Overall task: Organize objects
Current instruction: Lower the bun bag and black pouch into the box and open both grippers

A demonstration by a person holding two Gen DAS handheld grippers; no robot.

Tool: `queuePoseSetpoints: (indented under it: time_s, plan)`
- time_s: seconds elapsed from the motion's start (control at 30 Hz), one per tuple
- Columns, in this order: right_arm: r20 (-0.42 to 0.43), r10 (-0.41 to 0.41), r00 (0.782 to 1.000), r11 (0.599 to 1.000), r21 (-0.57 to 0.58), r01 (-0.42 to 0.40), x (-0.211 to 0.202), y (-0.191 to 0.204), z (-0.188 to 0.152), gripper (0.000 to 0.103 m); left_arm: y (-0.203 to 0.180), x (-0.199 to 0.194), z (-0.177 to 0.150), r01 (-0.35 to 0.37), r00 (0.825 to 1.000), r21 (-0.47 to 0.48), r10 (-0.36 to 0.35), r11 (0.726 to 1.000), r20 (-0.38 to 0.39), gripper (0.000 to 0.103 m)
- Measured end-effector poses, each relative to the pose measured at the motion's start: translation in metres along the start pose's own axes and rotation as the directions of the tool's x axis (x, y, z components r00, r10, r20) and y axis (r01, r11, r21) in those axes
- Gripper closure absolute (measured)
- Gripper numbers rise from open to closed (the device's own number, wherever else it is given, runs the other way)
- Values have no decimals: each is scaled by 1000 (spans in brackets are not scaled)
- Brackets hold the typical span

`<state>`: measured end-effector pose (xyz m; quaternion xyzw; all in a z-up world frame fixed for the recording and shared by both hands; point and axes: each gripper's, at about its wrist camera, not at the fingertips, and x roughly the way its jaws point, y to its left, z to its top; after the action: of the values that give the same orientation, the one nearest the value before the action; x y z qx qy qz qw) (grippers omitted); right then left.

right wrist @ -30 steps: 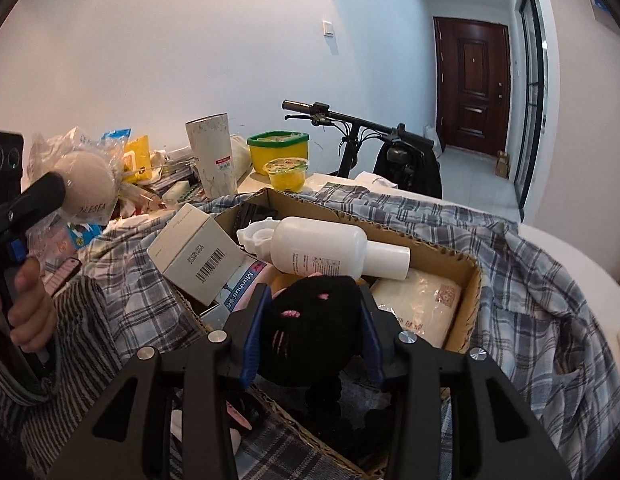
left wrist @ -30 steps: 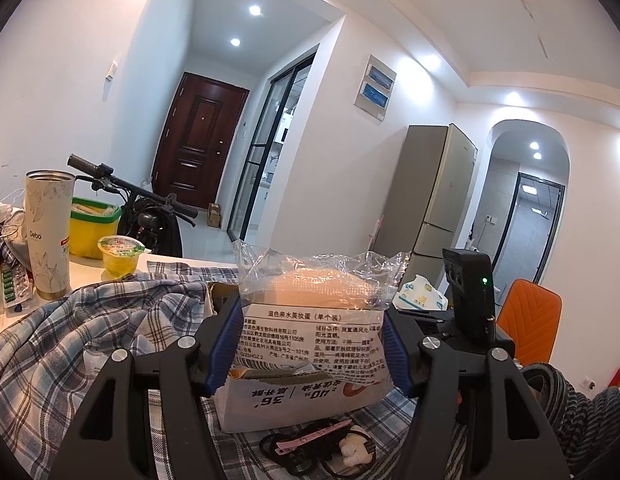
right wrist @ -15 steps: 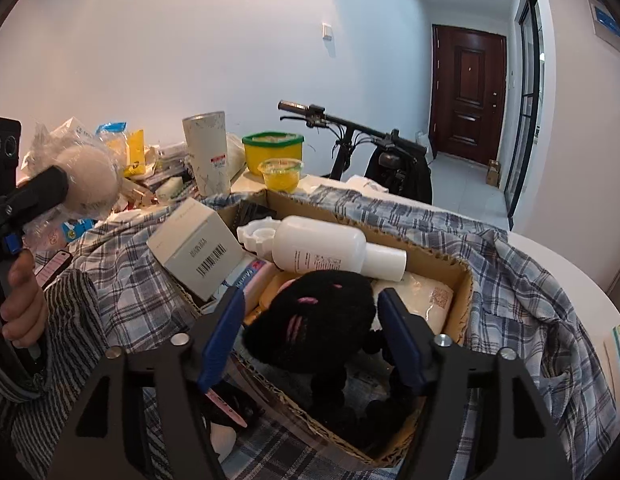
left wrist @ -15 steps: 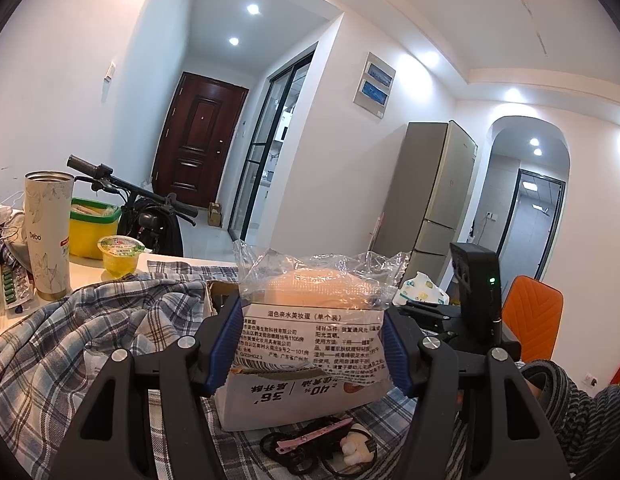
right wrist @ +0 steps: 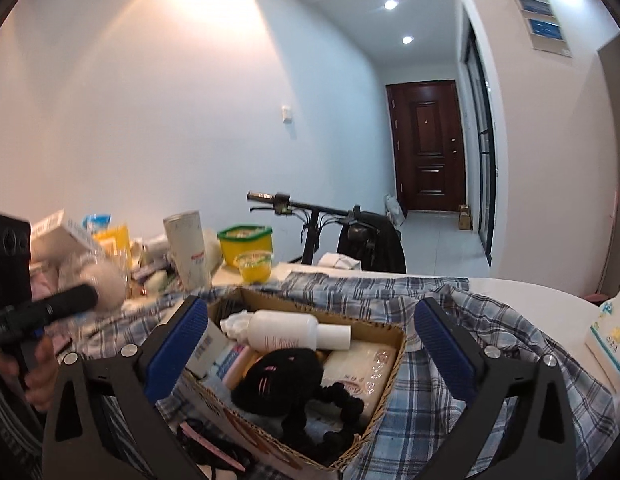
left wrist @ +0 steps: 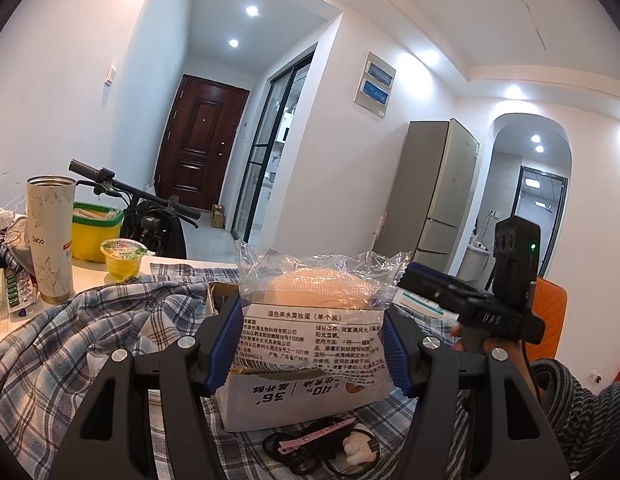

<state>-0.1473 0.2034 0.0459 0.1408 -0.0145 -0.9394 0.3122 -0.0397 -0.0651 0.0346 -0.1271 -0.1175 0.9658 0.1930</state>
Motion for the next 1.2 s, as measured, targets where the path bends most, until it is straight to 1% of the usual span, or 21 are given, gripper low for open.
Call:
queuePoseSetpoints:
  time_s: [0.13, 0.23, 0.3, 0.37, 0.5, 0.6, 0.63, 0.73, 0.77, 0.8, 0.83, 0.87, 0.9, 1.03, 1.13, 1.2]
  plan:
    - [-10, 0, 1000, 1000, 14, 0, 2, -1, 1, 0, -5, 3, 1, -20, 1000, 26, 20, 999, -11, 39]
    - [-14, 0, 1000, 1000, 14, 0, 2, -2, 1, 0, -16, 5, 3, -35, 999, 66, 35, 997, -4, 39]
    - [-7, -3, 1000, 1000, 15, 4, 0, -2, 2, 0, -26, 10, 8, -53, 999, 95, 52, 994, 8, 39]
    - [12, -11, 1000, 1000, 20, 11, -4, -3, 4, 0, -34, 19, 15, -54, 999, 106, 54, 993, 1, 39]
    - [85, -39, 996, 997, 69, 33, -19, -14, 9, 0, -54, 49, 22, -93, 994, 151, 101, 984, -41, 39]
    - [134, -55, 989, 991, 131, 37, -30, -28, 12, 0, -62, 70, 18, -99, 990, 205, 117, 974, -77, 39]
    - [136, -56, 989, 988, 148, 35, -31, -32, 13, 0, -63, 76, 15, -102, 988, 220, 125, 970, -94, 39]
    - [116, -48, 992, 978, 209, 23, -28, -43, 14, 0, -61, 96, 3, -132, 970, 265, 180, 955, -164, 39]
    - [105, -38, 994, 973, 230, 13, -26, -47, 14, 0, -58, 102, 1, -134, 964, 267, 188, 955, -188, 38]
    - [95, -29, 995, 969, 248, 4, -24, -49, 13, 0, -57, 105, -2, -132, 962, 263, 188, 956, -197, 33]
    - [85, -23, 996, 965, 261, 0, -22, -51, 13, 0, -57, 106, -2, -126, 963, 262, 182, 957, -200, 31]
    - [77, -19, 997, 964, 264, -2, -20, -51, 12, 0, -58, 107, -2, -119, 964, 262, 175, 958, -201, 24]
    - [69, -17, 997, 965, 264, -2, -19, -51, 12, 0, -58, 108, -2, -129, 963, 262, 183, 956, -196, 16]
    - [44, -7, 999, 970, 241, -3, -14, -45, 10, 0, -56, 112, -1, -162, 958, 233, 209, 959, -196, 15]
    - [21, -7, 1000, 976, 218, 2, -10, -41, 8, 0, -52, 105, 2, -156, 966, 196, 191, 968, -176, 15]
    - [4, -7, 1000, 979, 203, 6, -7, -38, 7, 0, -50, 94, 6, -155, 975, 164, 178, 974, -133, 15]
